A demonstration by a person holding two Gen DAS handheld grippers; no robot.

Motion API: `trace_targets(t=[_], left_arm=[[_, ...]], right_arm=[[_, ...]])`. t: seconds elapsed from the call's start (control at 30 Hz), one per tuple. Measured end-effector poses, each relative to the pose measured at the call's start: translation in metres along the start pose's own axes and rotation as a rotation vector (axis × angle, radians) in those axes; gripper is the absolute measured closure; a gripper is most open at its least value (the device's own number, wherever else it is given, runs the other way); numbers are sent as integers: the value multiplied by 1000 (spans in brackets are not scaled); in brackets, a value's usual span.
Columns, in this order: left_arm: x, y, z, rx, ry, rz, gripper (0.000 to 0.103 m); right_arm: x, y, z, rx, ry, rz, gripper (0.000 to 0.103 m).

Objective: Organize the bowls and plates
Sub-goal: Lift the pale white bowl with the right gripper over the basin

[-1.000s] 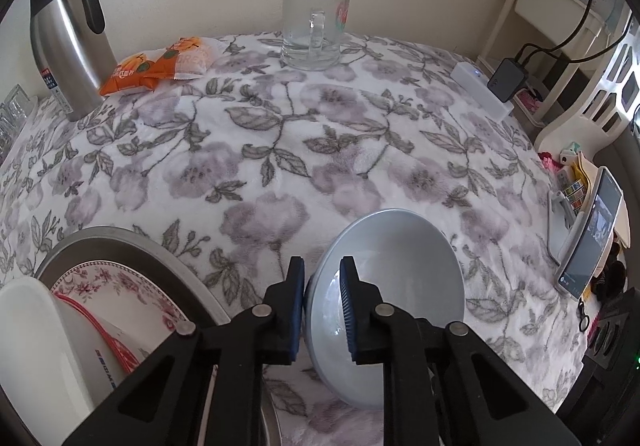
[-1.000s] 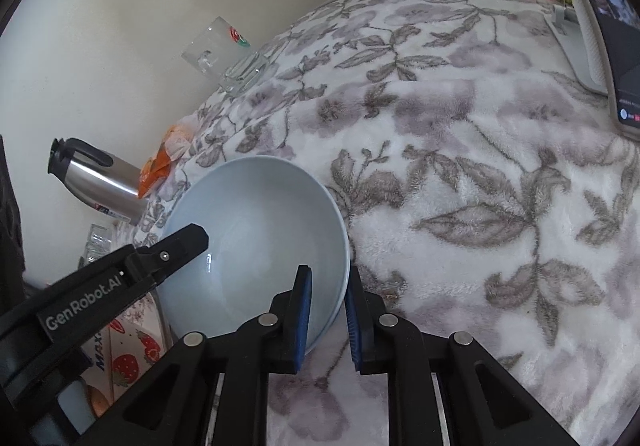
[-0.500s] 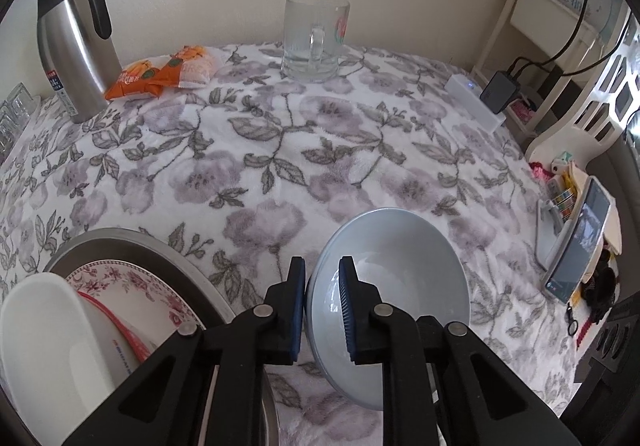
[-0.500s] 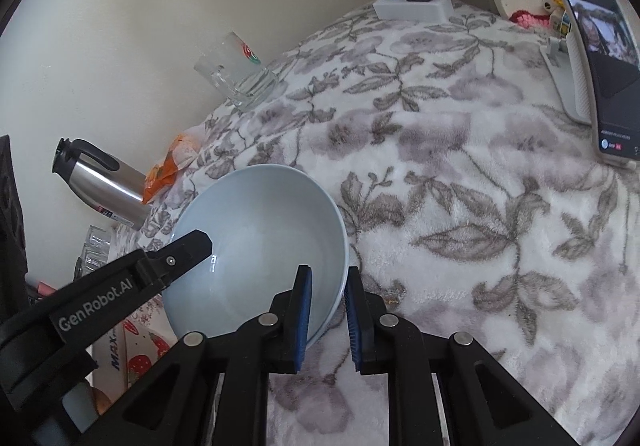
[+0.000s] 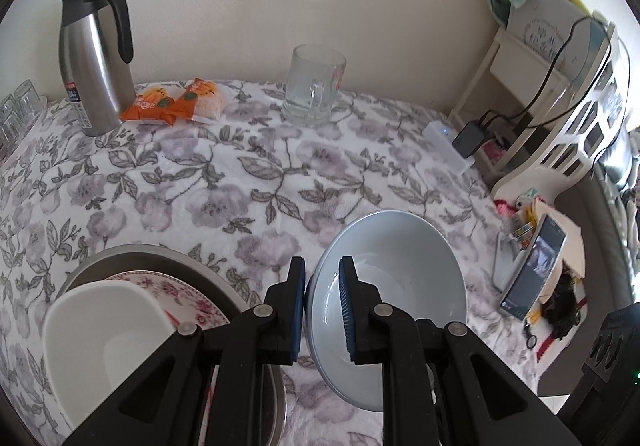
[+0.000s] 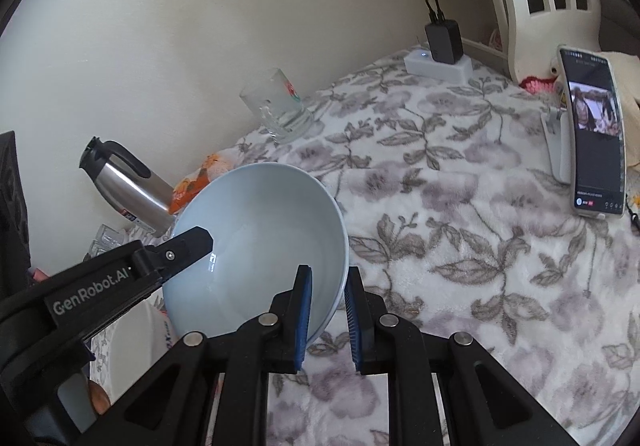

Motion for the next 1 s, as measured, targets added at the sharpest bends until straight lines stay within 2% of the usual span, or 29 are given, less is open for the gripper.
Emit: trace_targets(t=[0.43, 1.0], left_arm=[[43, -5, -38, 103, 40, 61, 86], [84, -3, -116, 247, 80, 113, 86]], right_arm=[[24, 2, -50, 76, -32, 41, 85], [23, 28, -126, 190, -97, 13, 85]])
Point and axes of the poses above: each gripper's, at about its wrist camera, not at the fingertips, and x roughly against the way its jaws point, z to its right, y to its underside, the point moved 6 cm from there along -x, roughly the way its jaws point, and after that the axes turned 6 degrees about -y, right-handed, at the moved point
